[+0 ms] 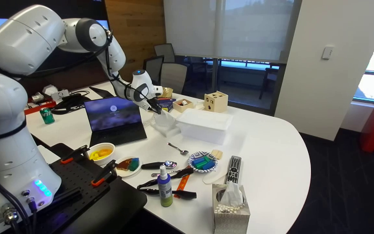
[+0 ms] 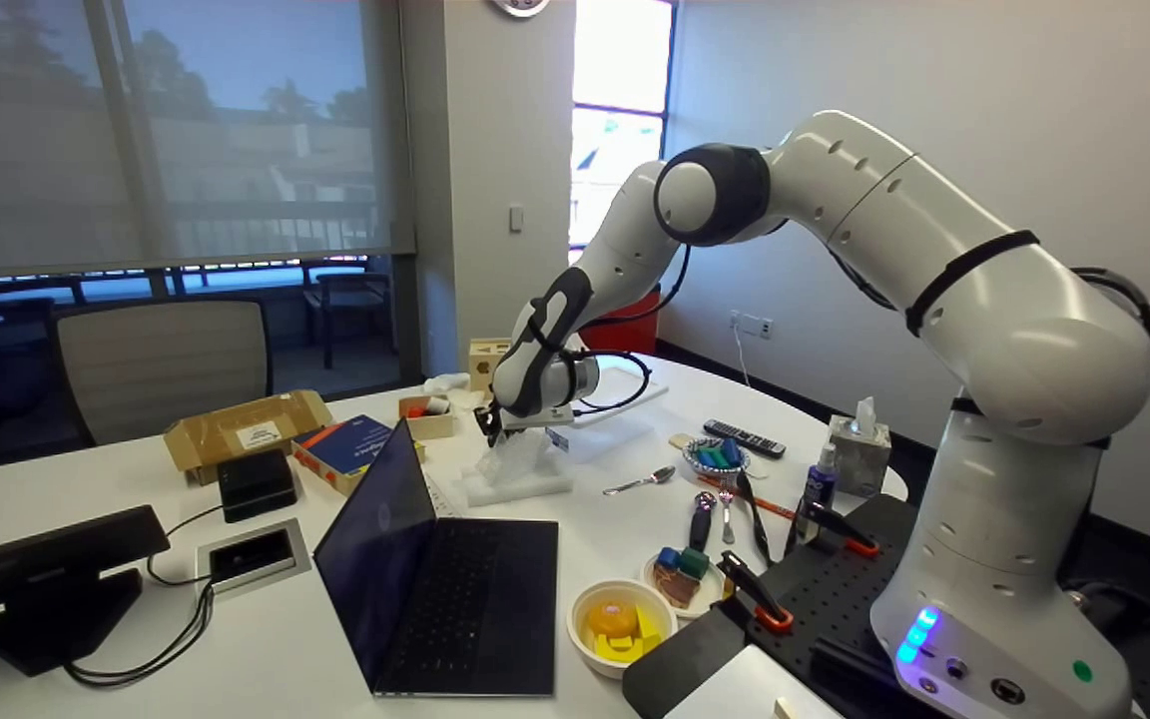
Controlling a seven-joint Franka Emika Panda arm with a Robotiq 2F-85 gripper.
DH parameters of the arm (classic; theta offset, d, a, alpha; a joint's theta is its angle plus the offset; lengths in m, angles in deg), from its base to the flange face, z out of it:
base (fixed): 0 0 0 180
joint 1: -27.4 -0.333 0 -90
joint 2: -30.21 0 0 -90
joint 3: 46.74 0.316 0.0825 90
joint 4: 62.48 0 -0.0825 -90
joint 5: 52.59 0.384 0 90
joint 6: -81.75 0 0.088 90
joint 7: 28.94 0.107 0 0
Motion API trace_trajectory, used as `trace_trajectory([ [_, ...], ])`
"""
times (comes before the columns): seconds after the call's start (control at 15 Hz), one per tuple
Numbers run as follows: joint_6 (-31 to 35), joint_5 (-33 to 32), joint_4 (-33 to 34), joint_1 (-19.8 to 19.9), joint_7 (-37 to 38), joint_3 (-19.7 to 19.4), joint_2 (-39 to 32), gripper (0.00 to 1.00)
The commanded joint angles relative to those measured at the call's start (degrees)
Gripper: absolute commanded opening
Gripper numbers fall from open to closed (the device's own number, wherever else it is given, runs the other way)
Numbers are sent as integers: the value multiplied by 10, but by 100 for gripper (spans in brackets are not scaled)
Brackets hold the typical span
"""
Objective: Open the laptop, press a button on the center of the keyboard and use the napkin to wipe the screen
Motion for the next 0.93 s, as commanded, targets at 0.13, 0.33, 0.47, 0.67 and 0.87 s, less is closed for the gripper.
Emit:
trace_trajectory([
  [0.13, 1, 20, -36, -40, 36, -36, 25, 71],
  [0.33, 7, 22, -53, -61, 48, -54, 36, 93],
  [0.47, 13, 20, -78, -75, 51, -59, 55, 100],
  [0.67, -12, 16, -148, -107, 53, -66, 114, 100],
  [0.87, -57, 9, -222, -187, 94, -124, 173, 100],
])
